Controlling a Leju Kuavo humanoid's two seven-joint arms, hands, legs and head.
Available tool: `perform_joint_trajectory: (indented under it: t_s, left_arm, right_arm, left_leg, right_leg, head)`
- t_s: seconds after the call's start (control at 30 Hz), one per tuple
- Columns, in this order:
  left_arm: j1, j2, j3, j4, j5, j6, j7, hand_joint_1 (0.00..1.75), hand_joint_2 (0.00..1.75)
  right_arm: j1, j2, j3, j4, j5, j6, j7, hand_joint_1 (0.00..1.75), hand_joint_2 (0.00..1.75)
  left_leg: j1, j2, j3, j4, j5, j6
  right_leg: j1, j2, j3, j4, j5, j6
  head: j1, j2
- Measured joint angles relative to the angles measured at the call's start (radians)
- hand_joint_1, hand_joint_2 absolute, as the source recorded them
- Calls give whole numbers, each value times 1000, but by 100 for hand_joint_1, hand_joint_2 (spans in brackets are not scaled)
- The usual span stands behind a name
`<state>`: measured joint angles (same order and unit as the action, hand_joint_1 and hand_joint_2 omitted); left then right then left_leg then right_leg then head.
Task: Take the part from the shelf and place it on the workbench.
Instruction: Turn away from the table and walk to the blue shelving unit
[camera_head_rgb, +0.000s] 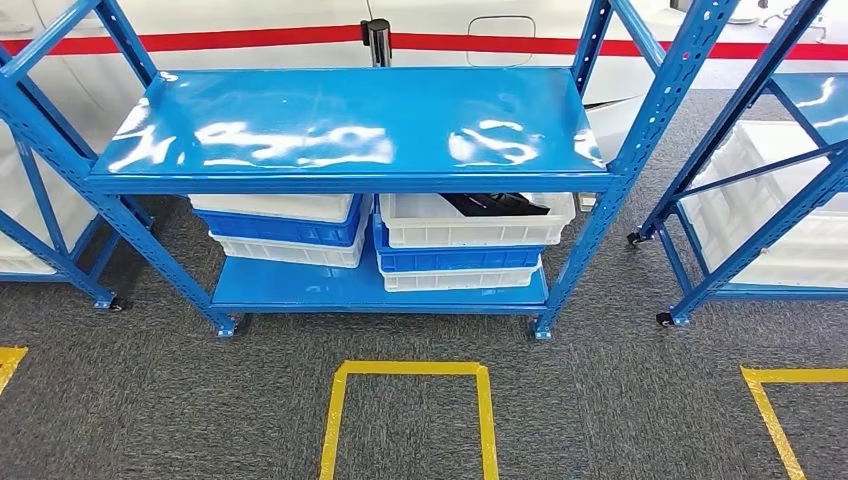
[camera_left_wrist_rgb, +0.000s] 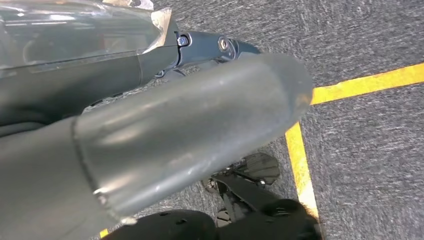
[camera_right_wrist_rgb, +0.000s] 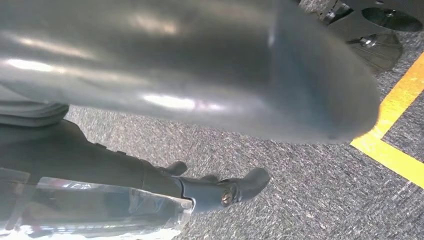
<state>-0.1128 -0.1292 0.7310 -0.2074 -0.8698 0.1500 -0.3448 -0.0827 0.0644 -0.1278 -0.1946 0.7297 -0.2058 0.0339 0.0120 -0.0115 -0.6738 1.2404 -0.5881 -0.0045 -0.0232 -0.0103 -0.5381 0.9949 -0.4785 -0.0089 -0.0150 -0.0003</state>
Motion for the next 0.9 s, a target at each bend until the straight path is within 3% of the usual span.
perform_joint_trajectory:
  t_s: [0.03,0.07,0.1,0.17,0.23,0.27,0.37,0.4,0.5,0.67,0.7,0.8,0.83,0.9]
  left_arm:
    - [1,0,0,0,0,1,4,0,0]
    - [2,0,0,0,0,4,10,0,0]
    - [3,0,0,0,0,8,17,0,0]
    - [4,1,0,0,0,15,27,0,0]
    - [2,0,0,0,-1,17,29,0,0]
    - [2,-1,0,0,-1,16,28,0,0]
    - [2,-4,0,0,-2,10,22,0,131]
    - [3,-4,0,0,-2,9,20,0,175]
    - [3,-4,0,0,-2,8,17,0,175]
    - [18,-1,-31,-2,29,8,37,0,175]
    - [25,1,-45,-5,48,6,45,0,131]
    - [44,9,-92,-15,114,-6,70,0,0]
    - [50,12,-109,-20,138,-10,78,0,0]
    - [63,18,-144,-29,184,-19,94,0,0]
  right_arm:
    - [1,0,0,0,2,-1,0,0,0]
    - [1,0,0,0,3,-4,1,0,0]
    - [1,0,0,0,5,-9,1,0,0]
    - [1,2,0,0,8,-16,3,0,0]
    - [1,2,0,0,8,-18,4,0,0]
    - [1,2,0,0,7,-19,4,0,0]
    - [3,1,0,0,6,-23,4,0,0]
    - [3,1,0,0,6,-26,4,0,44]
    - [5,1,-4,0,-2,-32,0,0,175]
    - [25,0,-17,-3,-50,-26,-12,0,175]
    - [31,-1,-17,-5,-67,-22,-14,0,175]
    - [49,-3,-17,-15,-122,-5,-15,0,44]
    - [54,-4,-17,-18,-141,2,-16,0,0]
    - [65,-7,-15,-27,-178,14,-17,0,0]
  left_leg:
    - [5,3,-19,30,-4,-5]
    - [9,6,-20,25,11,-9]
    - [13,10,-3,-14,39,-11]
    - [16,20,62,-144,101,-11]
    - [13,25,102,-223,125,-5]
    - [10,24,106,-231,124,-2]
    - [-2,20,107,-232,125,5]
    - [-6,19,106,-232,125,9]
    - [-12,19,105,-232,124,17]
    - [-12,19,105,-231,124,21]
    - [-12,19,105,-231,123,22]
    - [-13,19,105,-231,122,24]
    - [-13,19,105,-231,122,24]
    - [-12,19,106,-231,122,24]
  right_leg:
    - [0,-4,0,0,-1,0]
    - [-1,-6,1,0,-2,1]
    - [-2,-7,2,0,-3,2]
    - [-1,-8,6,1,-7,9]
    - [7,-10,6,2,-13,19]
    - [13,-10,4,3,-15,22]
    - [16,-11,0,3,-17,30]
    - [13,-11,1,2,-16,33]
    - [9,-11,6,-1,-13,39]
    - [8,-11,14,-7,-11,43]
    - [8,-11,14,-8,-11,43]
    - [8,-11,14,-8,-12,47]
    - [7,-11,14,-8,-12,48]
    - [7,-11,14,-8,-12,48]
  head:
    - [0,0]
    - [0,0]
    - [0,0]
    - [-1,0]
    - [2,0]
    - [3,0]
    - [5,0]
    - [4,0]
    - [4,0]
    - [5,0]
    - [5,0]
    - [4,0]
    - [4,0]
    - [4,0]
